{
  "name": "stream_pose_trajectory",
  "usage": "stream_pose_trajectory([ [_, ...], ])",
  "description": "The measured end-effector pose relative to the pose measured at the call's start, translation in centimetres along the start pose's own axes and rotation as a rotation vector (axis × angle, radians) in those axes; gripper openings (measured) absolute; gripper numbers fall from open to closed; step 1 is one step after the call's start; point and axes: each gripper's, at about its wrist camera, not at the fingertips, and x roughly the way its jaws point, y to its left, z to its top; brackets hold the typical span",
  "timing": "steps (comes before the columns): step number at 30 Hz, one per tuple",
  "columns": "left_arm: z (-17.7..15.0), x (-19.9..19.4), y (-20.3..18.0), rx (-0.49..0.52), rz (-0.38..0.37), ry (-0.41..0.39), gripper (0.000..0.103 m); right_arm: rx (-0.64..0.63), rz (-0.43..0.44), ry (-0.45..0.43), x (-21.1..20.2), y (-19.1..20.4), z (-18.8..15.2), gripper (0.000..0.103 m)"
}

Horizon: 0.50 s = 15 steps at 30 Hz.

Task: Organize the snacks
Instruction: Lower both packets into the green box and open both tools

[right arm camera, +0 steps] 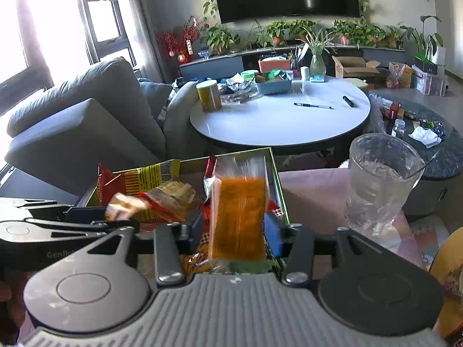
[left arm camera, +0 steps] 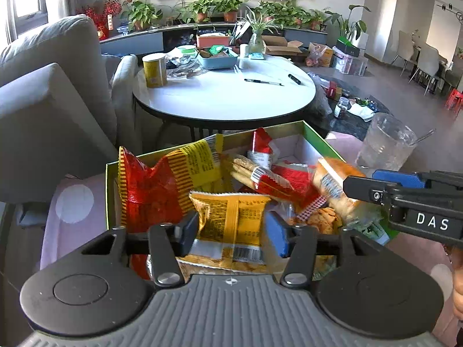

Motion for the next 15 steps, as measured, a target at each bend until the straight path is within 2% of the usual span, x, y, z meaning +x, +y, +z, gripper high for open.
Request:
stream_pose_trajectory([
  [2, -0.2, -0.4, -0.1, 0.003, 0.013, -0.009, 0.06, -0.002, 0.009, -0.009, -0.6, -0.1, -0.1, 0.087],
  [6, -0.9, -1.6, 0.1, -0.007, 0.022, -0.02, 0.063, -0.002, 0.012, -0.024, -1.7, -0.5, -0.1, 0.087],
  [15, -3.5, -5.2, -0.6, -0.007, -0.007, -0.052, 0.068, -0.012, 0.013, -0.031, -4.2, -1.0, -1.1, 0.087],
])
